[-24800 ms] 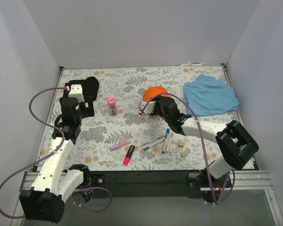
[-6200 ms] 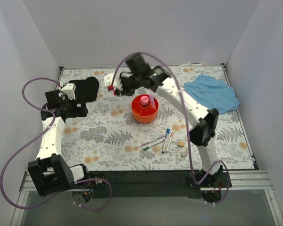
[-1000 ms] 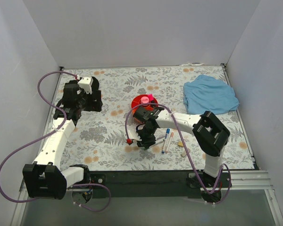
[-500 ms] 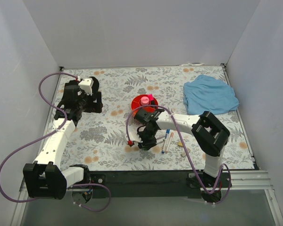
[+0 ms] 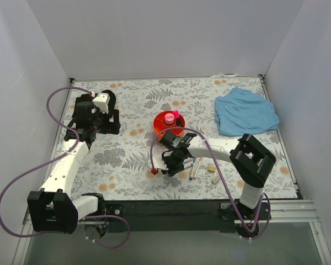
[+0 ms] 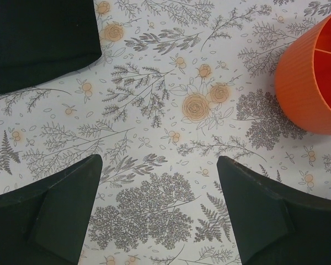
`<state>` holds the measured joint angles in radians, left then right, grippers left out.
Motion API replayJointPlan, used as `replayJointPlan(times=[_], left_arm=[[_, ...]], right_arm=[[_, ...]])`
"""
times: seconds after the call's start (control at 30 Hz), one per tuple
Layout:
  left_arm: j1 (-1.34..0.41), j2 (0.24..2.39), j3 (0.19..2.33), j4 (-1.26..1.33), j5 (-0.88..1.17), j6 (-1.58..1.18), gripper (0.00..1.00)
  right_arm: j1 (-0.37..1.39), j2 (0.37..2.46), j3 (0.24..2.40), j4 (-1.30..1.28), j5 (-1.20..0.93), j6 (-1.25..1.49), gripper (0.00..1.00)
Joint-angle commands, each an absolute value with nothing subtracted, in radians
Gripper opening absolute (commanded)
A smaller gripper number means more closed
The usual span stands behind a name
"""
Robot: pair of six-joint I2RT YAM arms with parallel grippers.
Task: Sort the stationery into containers
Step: Pick up the pen from the center of the board, then place the pen in the storage box.
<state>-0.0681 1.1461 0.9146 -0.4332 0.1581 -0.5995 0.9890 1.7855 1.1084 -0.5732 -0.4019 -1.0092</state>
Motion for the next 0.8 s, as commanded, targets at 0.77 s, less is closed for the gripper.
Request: replayJointPlan(times=[0.77], left_arm=[[-0.035,1.316,1.089,-0.425,0.189,-0.633,0.87]], right_arm=[[0.594,2.068,2.15,-0.34,-0.981,-0.224,0.01]])
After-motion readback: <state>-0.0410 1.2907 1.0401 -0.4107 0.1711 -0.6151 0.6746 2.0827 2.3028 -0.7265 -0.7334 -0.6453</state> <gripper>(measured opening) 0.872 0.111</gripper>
